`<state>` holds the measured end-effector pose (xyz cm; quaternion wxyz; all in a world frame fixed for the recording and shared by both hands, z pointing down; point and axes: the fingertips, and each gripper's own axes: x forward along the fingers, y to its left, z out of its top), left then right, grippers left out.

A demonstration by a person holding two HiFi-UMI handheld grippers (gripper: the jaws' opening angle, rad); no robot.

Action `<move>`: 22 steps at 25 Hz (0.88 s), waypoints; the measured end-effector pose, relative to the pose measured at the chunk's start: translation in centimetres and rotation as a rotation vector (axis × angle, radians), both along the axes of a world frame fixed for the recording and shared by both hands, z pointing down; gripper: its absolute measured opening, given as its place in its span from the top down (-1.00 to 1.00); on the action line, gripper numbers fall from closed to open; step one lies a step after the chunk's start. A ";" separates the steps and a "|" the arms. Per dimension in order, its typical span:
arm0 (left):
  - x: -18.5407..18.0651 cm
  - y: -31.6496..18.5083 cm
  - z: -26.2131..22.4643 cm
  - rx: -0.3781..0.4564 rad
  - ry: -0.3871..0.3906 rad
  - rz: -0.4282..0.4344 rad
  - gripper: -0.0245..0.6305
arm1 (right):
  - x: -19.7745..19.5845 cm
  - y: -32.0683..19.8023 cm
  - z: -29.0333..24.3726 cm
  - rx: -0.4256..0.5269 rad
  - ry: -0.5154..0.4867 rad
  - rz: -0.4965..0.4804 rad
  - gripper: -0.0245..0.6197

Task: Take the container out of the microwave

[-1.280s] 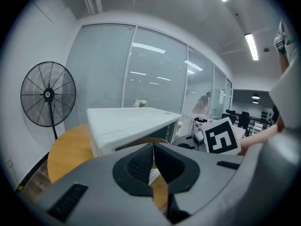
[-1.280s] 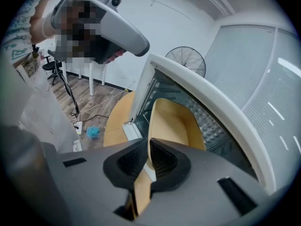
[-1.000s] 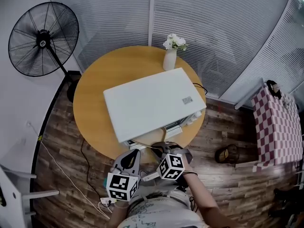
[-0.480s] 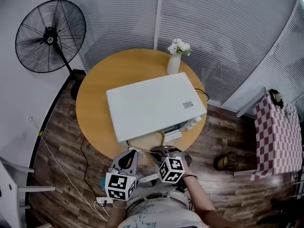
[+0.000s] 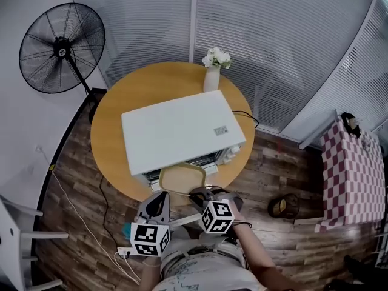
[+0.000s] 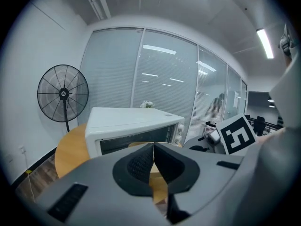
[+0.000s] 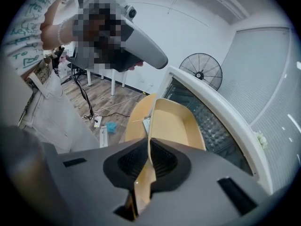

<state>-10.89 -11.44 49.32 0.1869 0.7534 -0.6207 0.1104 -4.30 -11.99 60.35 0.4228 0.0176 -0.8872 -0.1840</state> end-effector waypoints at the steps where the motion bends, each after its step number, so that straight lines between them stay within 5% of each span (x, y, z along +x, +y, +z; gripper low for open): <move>1: 0.5 0.3 0.0 -0.001 0.000 -0.010 0.88 | 0.5 0.3 -0.1 -0.002 0.000 -0.011 0.90; 22: 8.3 6.6 0.4 -0.015 -0.015 -0.173 0.88 | 7.7 6.4 -1.2 -0.073 -0.054 -0.195 0.90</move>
